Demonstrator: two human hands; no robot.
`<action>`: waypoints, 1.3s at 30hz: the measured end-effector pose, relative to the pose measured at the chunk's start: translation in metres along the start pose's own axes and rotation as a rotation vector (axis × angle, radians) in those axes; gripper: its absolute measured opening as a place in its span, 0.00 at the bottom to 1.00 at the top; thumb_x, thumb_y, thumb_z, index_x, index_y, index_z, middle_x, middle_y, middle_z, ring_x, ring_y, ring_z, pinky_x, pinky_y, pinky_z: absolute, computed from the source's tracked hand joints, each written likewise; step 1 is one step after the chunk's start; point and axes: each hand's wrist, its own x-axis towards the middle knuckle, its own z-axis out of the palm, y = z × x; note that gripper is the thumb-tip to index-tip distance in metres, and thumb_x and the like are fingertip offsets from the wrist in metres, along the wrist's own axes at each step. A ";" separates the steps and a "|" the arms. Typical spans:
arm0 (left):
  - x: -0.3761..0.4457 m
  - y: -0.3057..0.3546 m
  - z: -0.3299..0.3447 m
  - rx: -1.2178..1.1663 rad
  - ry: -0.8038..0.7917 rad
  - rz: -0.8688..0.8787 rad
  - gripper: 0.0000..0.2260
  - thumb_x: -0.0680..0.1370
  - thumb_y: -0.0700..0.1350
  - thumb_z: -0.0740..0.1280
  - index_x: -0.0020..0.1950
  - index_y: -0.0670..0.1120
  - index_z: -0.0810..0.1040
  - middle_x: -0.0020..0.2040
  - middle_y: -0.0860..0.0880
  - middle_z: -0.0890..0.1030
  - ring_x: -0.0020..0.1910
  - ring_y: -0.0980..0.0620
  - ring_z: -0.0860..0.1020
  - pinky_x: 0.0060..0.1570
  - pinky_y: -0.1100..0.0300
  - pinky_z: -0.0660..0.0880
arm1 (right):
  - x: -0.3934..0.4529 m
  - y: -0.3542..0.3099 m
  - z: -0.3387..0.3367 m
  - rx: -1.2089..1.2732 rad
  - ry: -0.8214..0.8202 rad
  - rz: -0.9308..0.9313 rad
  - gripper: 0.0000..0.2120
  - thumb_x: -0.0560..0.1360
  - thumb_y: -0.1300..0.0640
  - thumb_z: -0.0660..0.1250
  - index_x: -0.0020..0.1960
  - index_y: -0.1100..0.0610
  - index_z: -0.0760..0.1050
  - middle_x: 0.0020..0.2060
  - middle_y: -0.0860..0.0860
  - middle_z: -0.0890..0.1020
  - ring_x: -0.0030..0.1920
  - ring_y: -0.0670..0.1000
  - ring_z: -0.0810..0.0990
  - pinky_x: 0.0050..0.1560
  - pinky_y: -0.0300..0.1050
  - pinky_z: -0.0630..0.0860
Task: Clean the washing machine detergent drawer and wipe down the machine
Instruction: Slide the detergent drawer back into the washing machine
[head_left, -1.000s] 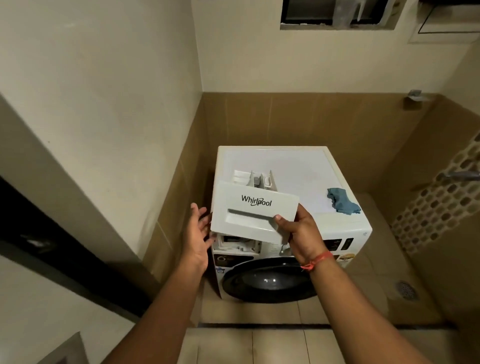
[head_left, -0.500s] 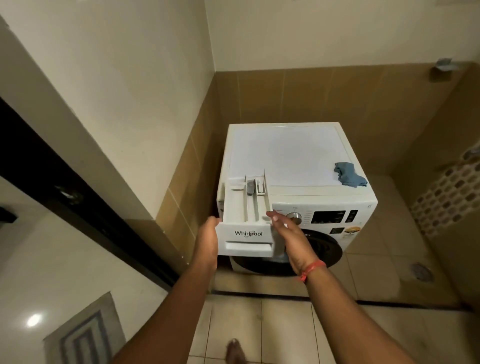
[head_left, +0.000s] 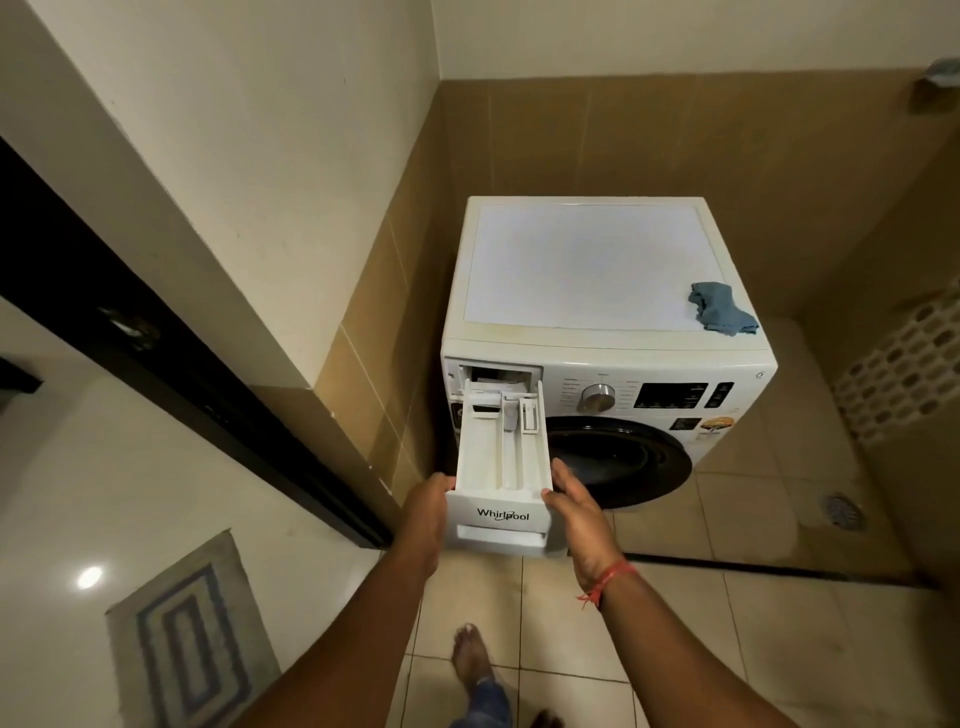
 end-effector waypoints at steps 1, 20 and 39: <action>0.005 0.001 0.001 0.000 -0.006 -0.013 0.11 0.77 0.46 0.60 0.46 0.46 0.82 0.44 0.42 0.80 0.43 0.45 0.76 0.43 0.55 0.70 | 0.003 -0.001 0.001 -0.007 0.000 0.005 0.25 0.80 0.60 0.61 0.76 0.49 0.63 0.61 0.42 0.74 0.55 0.40 0.73 0.52 0.37 0.69; 0.077 0.010 -0.010 0.029 0.043 -0.064 0.12 0.75 0.49 0.63 0.51 0.46 0.82 0.54 0.41 0.79 0.55 0.41 0.76 0.54 0.49 0.73 | 0.052 0.010 0.027 0.008 -0.045 0.061 0.25 0.80 0.61 0.61 0.76 0.50 0.63 0.63 0.44 0.72 0.61 0.47 0.70 0.62 0.42 0.64; 0.118 0.007 -0.006 0.341 -0.074 0.153 0.11 0.83 0.50 0.58 0.59 0.48 0.76 0.58 0.46 0.77 0.55 0.48 0.75 0.53 0.55 0.73 | 0.089 0.024 0.020 -0.105 -0.047 -0.006 0.25 0.81 0.57 0.63 0.75 0.46 0.63 0.67 0.46 0.71 0.59 0.41 0.73 0.44 0.29 0.75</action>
